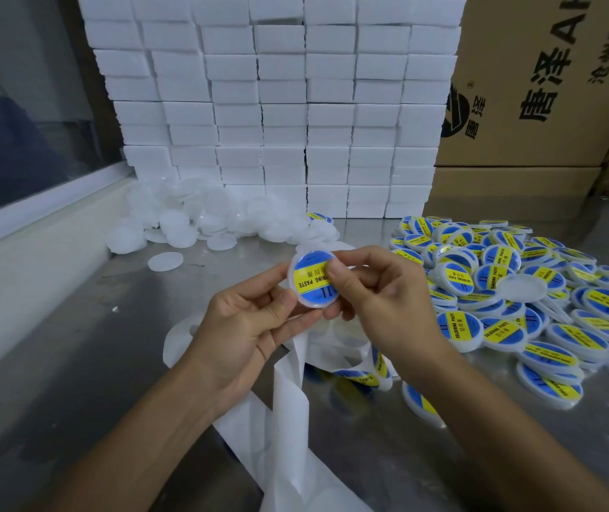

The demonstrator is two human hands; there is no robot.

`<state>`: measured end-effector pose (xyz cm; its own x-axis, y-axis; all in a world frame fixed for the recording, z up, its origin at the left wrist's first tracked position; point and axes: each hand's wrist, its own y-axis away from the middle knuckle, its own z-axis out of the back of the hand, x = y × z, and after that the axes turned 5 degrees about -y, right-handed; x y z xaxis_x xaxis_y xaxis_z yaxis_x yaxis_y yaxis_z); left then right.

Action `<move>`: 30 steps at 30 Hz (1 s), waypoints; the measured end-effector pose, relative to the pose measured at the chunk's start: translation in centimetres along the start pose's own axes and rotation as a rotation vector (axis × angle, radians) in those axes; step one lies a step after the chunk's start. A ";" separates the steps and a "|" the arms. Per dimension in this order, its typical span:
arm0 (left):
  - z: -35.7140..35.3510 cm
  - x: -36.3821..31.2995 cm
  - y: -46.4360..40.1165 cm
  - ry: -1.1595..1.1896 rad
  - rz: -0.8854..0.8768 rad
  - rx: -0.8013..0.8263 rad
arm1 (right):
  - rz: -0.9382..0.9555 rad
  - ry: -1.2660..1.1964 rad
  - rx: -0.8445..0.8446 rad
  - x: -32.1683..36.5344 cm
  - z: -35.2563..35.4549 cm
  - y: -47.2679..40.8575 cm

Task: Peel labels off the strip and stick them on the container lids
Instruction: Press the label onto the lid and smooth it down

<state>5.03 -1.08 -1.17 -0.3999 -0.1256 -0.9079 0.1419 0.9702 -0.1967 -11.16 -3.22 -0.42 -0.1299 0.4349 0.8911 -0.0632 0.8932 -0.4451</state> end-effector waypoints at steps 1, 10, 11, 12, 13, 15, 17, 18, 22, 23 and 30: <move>-0.1 0.1 0.0 0.002 0.001 -0.001 | 0.007 0.001 -0.011 0.0 0.1 0.0; -0.3 0.4 0.2 -0.017 -0.017 -0.011 | 0.027 0.250 -0.054 0.1 0.1 0.3; -0.2 0.5 0.2 -0.045 -0.007 -0.004 | 0.035 0.256 -0.067 0.2 0.3 0.2; -0.1 0.5 0.2 -0.071 0.003 0.004 | 0.050 0.266 -0.066 0.3 0.5 0.1; 0.0 0.4 0.1 -0.094 0.010 0.009 | 0.068 0.291 -0.057 0.3 0.6 0.0; 0.3 0.4 0.1 -0.132 0.010 0.012 | 0.118 0.362 -0.039 0.2 0.7 0.1; 0.3 0.4 0.3 -0.187 -0.012 0.017 | 0.195 0.478 -0.071 0.2 0.6 0.4; 0.3 0.5 0.3 -0.233 -0.035 0.022 | 0.233 0.554 -0.099 0.2 0.7 0.4; 0.4 0.5 0.3 -0.354 -0.084 -0.022 | 0.226 0.608 -0.071 0.4 0.9 0.3; 0.6 0.4 0.1 -0.368 -0.090 -0.052 | 0.193 0.555 -0.042 0.3 0.8 0.2; 0.8 0.0 -0.3 -0.269 -0.144 -0.184 | 0.150 0.417 0.067 -0.9 0.6 0.0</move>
<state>5.68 -1.49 -1.38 -0.1478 -0.2898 -0.9456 -0.0741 0.9567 -0.2816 -11.59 -3.67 -1.23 0.2664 0.5805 0.7695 -0.1394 0.8131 -0.5651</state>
